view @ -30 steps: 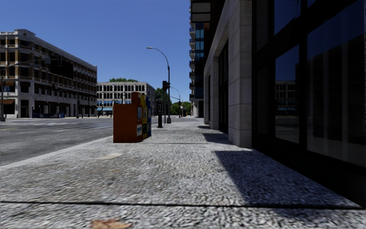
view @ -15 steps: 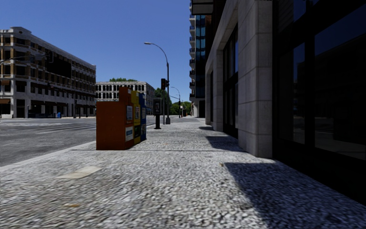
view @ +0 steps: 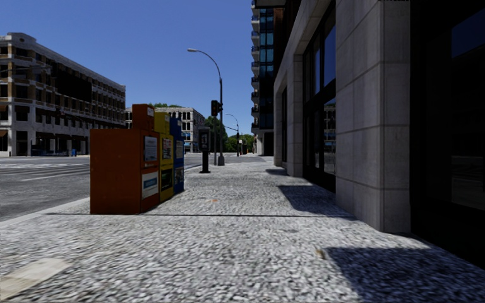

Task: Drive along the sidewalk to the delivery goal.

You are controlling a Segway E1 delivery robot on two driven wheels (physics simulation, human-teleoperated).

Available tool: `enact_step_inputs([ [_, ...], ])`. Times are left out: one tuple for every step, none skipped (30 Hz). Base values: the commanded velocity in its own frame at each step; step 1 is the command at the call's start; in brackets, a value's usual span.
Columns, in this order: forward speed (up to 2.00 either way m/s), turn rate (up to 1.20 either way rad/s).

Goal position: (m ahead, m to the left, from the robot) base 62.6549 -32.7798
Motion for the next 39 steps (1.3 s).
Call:
enact_step_inputs([
  [2.00,0.00],
  [2.00,0.00],
  [2.00,0.00],
  [2.00,0.00],
  [1.98,0.00],
  [1.96,0.00],
  [1.95,0.00],
  [1.95,0.00],
  [1.94,0.00],
  [1.94,0.00],
  [1.94,0.00],
  [1.94,0.00],
  [2.00,0.00],
  [2.00,0.00],
  [2.00,0.00],
  [2.00,0.00],
  [2.00,0.00],
  [2.00,0.00],
  [2.00,0.00],
  [2.00,0.00],
  [2.00,-0.03],
  [2.00,-0.03],
  [2.00,-0.09],
  [2.00,-0.12],
  [2.00,-0.12],
  [2.00,-0.12],
  [2.00,-0.12],
  [2.00,-0.12],
  [2.00,0.00],
  [2.00,0.00],
  [1.99,0.00],
  [1.99,0.00],
  [1.99,0.00],
  [1.96,0.00],
  [1.95,0.00],
  [1.95,-0.06],
  [1.95,-0.15],
  [1.95,-0.15],
  [1.95,-0.20],
])
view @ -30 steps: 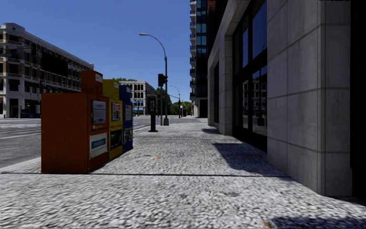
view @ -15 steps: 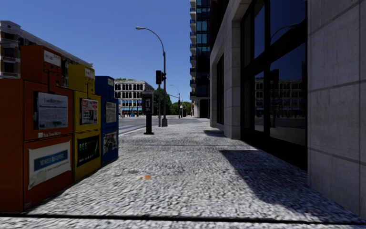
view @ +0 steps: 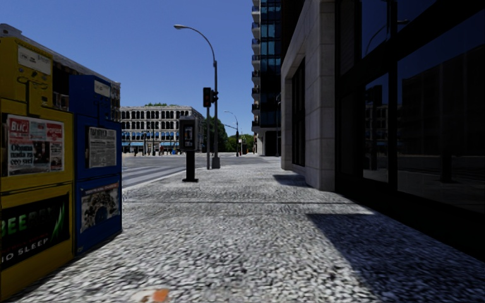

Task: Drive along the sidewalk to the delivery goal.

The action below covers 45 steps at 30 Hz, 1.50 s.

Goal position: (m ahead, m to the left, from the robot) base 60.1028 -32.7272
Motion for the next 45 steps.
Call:
enact_step_inputs([
  [1.95,-0.22],
  [1.95,-0.22],
  [1.95,-0.22],
  [1.95,-0.22],
  [1.95,-0.22],
  [1.95,-0.14],
  [1.95,-0.14],
  [1.95,-0.03],
  [1.95,0.00],
  [1.95,0.00],
  [1.95,0.00],
  [1.95,0.00],
  [1.94,0.00],
  [1.94,0.00],
  [1.94,-0.06],
  [1.93,-0.13],
  [1.93,-0.16],
  [1.93,-0.16],
  [1.93,-0.19],
  [1.91,-0.26],
  [1.88,-0.34],
  [1.88,-0.34],
  [1.86,-0.37],
  [1.85,-0.39],
  [1.84,-0.39],
  [1.84,-0.39],
  [1.82,-0.36],
  [1.81,-0.30],
  [1.79,-0.28],
  [1.79,-0.28],
  [1.78,-0.27],
  [1.78,-0.26],
  [1.77,-0.12],
  [1.77,-0.12],
  [1.76,-0.06],
  [1.74,-0.04],
  [1.73,-0.04],
  [1.73,-0.04],
  [1.72,-0.04],
  [1.71,-0.03],
  [1.71,-0.03],
  [1.71,-0.01],
  [1.68,0.00],
  [1.60,0.00],
  [1.60,0.00],
])
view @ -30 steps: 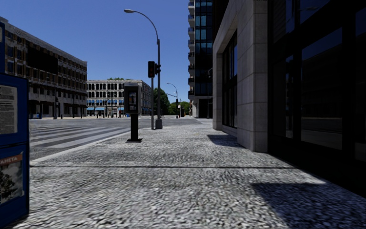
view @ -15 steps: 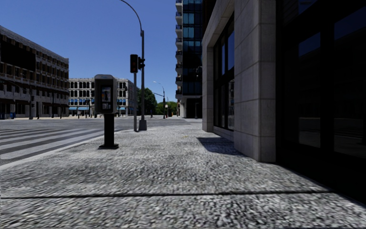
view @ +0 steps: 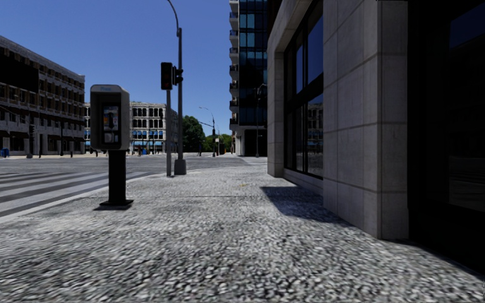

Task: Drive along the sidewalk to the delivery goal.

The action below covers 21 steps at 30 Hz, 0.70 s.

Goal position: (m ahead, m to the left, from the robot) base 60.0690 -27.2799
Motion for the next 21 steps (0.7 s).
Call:
enact_step_inputs([
  [1.56,0.00],
  [1.56,0.00],
  [1.55,0.00],
  [1.55,0.00],
  [1.55,0.00],
  [1.55,0.00],
  [1.55,0.00],
  [1.55,0.00],
  [1.55,0.00],
  [1.55,0.00],
  [1.55,0.00],
  [1.55,0.00],
  [1.55,0.00],
  [1.55,0.00],
  [1.55,0.00],
  [1.55,0.00],
  [1.55,0.00],
  [1.55,0.00],
  [1.55,0.00],
  [1.56,0.00],
  [1.56,0.00],
])
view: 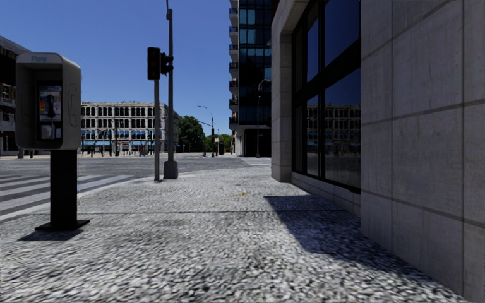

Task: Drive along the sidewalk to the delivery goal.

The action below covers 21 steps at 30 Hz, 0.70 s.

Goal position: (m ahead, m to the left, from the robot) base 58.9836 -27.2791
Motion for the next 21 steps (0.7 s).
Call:
enact_step_inputs([
  [1.56,0.00],
  [1.56,0.00],
  [1.57,0.00],
  [1.57,0.00],
  [1.57,0.00],
  [1.57,0.00],
  [1.57,0.00],
  [1.57,0.00],
  [1.57,0.00],
  [1.76,0.00],
  [1.94,0.00],
  [1.94,0.00],
  [1.98,0.00],
  [2.00,0.00],
  [2.00,0.00],
  [2.00,0.00],
  [2.00,0.00],
  [2.00,0.00],
  [2.00,0.00],
  [2.00,0.00],
  [2.00,0.00],
])
